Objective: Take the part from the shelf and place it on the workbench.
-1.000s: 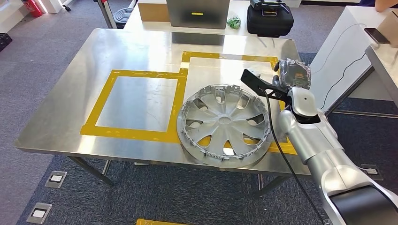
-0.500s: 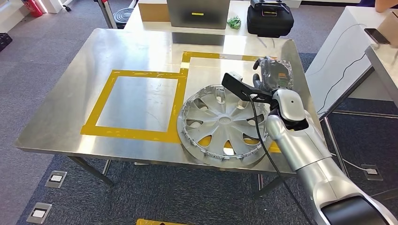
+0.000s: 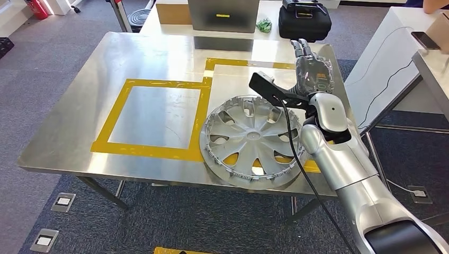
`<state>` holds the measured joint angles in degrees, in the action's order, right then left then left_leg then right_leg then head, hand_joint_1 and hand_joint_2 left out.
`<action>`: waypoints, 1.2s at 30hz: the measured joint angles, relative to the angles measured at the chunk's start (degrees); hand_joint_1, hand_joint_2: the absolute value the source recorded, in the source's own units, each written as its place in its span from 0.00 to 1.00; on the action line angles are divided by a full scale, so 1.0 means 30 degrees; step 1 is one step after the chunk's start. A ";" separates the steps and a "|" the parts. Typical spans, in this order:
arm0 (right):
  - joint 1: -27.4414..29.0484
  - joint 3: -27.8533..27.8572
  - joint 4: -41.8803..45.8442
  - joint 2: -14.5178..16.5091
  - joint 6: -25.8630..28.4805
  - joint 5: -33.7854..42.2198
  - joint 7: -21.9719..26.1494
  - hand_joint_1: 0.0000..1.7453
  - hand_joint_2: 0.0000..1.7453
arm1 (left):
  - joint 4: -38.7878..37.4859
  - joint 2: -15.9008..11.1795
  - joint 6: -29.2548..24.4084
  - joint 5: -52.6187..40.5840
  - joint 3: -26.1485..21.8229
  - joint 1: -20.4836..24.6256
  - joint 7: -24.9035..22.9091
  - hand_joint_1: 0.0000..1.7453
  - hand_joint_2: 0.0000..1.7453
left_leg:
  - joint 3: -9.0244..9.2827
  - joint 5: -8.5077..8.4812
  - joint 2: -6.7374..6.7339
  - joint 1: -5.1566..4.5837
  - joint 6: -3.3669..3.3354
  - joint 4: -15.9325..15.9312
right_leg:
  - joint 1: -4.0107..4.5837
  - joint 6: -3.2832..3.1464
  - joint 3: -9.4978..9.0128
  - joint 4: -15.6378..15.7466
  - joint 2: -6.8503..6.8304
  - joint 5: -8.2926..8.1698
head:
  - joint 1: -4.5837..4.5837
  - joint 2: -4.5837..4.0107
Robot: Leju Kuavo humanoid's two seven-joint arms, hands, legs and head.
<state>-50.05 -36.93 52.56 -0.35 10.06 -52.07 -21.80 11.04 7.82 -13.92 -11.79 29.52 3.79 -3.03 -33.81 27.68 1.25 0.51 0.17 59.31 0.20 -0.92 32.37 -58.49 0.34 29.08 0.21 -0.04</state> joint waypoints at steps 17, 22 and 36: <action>0.2572 0.1207 1.1185 -0.2453 0.0991 0.5424 0.0288 0.00 0.00 | -0.0005 -0.0290 -0.1783 -0.0643 0.0044 -0.0191 -0.1832 0.00 0.00 | 0.0014 0.0000 0.0000 -0.0007 0.0003 0.0000 | -0.0008 0.0001 0.0001 0.0015 0.0001 0.0001 | -0.0002 0.0000; 0.3780 0.1740 1.4624 -0.4016 0.1208 0.9496 0.0735 0.00 0.00 | -0.0007 -0.0492 -0.2060 -0.0193 0.0000 -0.0213 -0.1832 0.00 0.00 | 0.0026 0.0001 -0.0008 -0.0009 0.0003 -0.0001 | -0.0009 0.0001 -0.0007 0.0017 0.0007 -0.0001 | -0.0005 0.0000; 0.6803 0.2080 2.0074 -0.7234 0.3007 1.4453 0.3009 0.00 0.00 | -0.0007 -0.1035 -0.1975 0.0300 -0.0156 -0.0201 -0.2111 0.00 0.00 | 0.0036 0.0009 -0.0009 -0.0016 -0.0006 0.0002 | -0.0020 0.0010 -0.0017 0.0032 0.0006 -0.0008 | -0.0002 0.0000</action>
<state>-29.64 -30.69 112.78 -22.05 19.08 -8.71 -12.77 11.02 4.72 -19.85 -10.89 29.05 3.19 -9.37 -33.70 27.71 1.22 0.46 0.16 59.31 0.14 -0.89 32.32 -58.39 0.36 29.05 0.20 -0.04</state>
